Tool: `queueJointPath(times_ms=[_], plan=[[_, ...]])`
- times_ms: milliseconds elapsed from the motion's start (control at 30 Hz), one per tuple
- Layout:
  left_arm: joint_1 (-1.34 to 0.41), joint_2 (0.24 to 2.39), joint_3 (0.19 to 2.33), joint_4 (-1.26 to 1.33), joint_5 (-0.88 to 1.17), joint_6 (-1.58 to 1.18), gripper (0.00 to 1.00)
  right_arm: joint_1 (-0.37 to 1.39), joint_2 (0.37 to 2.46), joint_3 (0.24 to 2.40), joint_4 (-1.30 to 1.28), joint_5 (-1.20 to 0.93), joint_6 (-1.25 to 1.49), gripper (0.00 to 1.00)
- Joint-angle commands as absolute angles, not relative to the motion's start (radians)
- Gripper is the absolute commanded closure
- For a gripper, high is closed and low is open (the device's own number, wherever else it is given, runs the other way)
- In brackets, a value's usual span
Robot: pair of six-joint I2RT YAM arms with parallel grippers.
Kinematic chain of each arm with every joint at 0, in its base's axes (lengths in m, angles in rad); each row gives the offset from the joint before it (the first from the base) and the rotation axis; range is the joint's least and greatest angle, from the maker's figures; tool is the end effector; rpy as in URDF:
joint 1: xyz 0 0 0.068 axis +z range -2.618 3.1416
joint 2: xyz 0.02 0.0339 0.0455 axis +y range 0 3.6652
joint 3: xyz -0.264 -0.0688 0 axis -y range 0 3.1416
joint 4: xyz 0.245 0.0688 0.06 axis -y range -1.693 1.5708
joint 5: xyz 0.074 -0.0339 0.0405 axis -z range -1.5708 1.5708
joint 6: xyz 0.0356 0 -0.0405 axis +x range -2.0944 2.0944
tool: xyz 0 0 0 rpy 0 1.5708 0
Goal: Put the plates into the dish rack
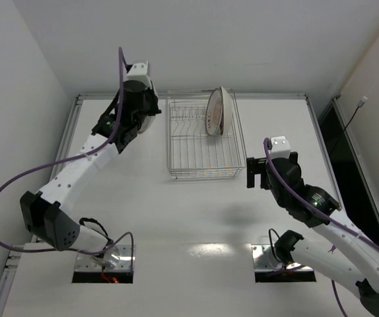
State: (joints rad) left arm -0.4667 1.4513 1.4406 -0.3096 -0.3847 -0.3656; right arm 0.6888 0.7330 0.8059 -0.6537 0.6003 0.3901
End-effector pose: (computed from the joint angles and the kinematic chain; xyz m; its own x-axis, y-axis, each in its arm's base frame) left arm 0.3058 -0.1391 0.3993 -0.2980 -0.2209 -0.9287 -0.0081 0.9734 -0.2290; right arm 0.1287 0.0799 0.3111 -0.4526 0.0338 -0.8911 0.0132 0.9994 0.0313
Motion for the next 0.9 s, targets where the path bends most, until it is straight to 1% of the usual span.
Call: queueJointPath(times_ms=[0,33,67,133,167,233,267,367,467,567,700,867], plan=[[-0.462,1.381,1.529,-0.034,-0.168,-0.314,1.0,0.692,0.707,0.788,-0.641,0.618,0.405,0.01],[-0.462,1.381,1.529,-0.017,-0.131,-0.328,1.0,0.692,0.707,0.788,-0.641,0.618,0.405,0.01],[-0.462,1.381,1.54,0.024,-0.045,-0.337,1.0,0.692,0.707,0.788,-0.641,0.618,0.405,0.01],[-0.453,1.419,1.54,0.067,0.033,-0.382,1.0,0.692,0.707,0.788,-0.632,0.618,0.405,0.01],[-0.443,1.431,1.54,0.125,0.126,-0.403,1.0,0.692,0.719,0.788,-0.632,0.618,0.405,0.01],[-0.41,1.474,1.529,0.201,0.217,-0.507,1.0,0.692,0.719,0.788,-0.632,0.618,0.405,0.01],[-0.399,1.488,1.511,0.245,0.297,-0.543,1.0,0.692,0.719,0.788,-0.632,0.618,0.405,0.01],[-0.388,1.551,1.488,0.45,0.365,-0.659,1.0,0.692,0.719,0.788,-0.632,0.618,0.405,0.01],[-0.388,1.601,1.476,0.57,0.385,-0.774,1.0,0.692,0.719,0.788,-0.632,0.609,0.405,0.01],[-0.388,1.67,1.437,0.748,0.385,-0.873,1.0,0.692,0.729,0.788,-0.632,0.6,0.405,0.01],[-0.422,1.744,1.437,0.791,0.321,-0.873,1.0,0.692,0.729,0.779,-0.623,0.581,0.405,0.01],[-0.459,1.784,1.437,0.792,0.224,-0.851,1.0,0.692,0.729,0.779,-0.623,0.581,0.405,0.01]])
